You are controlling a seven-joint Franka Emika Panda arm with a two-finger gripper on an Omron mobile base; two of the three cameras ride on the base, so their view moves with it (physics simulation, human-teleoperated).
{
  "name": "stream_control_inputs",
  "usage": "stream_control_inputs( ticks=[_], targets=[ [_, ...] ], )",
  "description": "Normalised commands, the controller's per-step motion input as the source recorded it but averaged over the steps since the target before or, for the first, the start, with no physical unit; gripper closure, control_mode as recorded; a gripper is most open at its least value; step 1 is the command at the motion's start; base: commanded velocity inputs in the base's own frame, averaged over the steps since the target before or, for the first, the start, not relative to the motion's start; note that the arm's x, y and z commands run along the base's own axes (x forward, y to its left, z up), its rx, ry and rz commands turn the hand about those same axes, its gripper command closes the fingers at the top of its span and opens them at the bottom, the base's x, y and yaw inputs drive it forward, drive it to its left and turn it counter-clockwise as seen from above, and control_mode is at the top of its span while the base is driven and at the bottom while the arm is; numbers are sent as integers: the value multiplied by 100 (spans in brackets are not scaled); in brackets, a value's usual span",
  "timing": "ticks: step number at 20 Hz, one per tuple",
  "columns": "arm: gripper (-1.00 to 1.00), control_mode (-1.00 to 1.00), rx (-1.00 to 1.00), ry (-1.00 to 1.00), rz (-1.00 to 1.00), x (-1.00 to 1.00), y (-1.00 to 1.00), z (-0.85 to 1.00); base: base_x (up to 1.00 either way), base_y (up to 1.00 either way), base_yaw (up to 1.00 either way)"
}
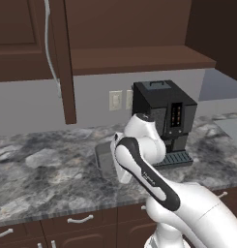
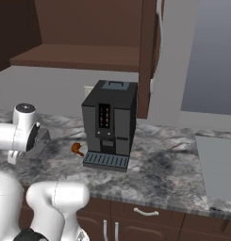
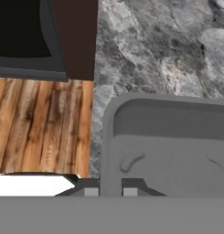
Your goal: Retrieve the tupperware from the cabinet, then place the raw meat into the tupperware to avoid contamination.
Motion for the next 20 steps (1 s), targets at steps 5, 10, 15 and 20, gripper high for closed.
stream_control_inputs(
  ticks=[5,10,15,20],
  targets=[
    [100,-100,0,0,0,33,13,-25,0,0,0],
    [100,-100,0,1,0,31,10,-22,0,0,0],
    [100,-100,0,1,0,27,8,-21,0,0,0],
    [100,-100,0,2,0,25,8,-21,0,0,0]
  ],
)
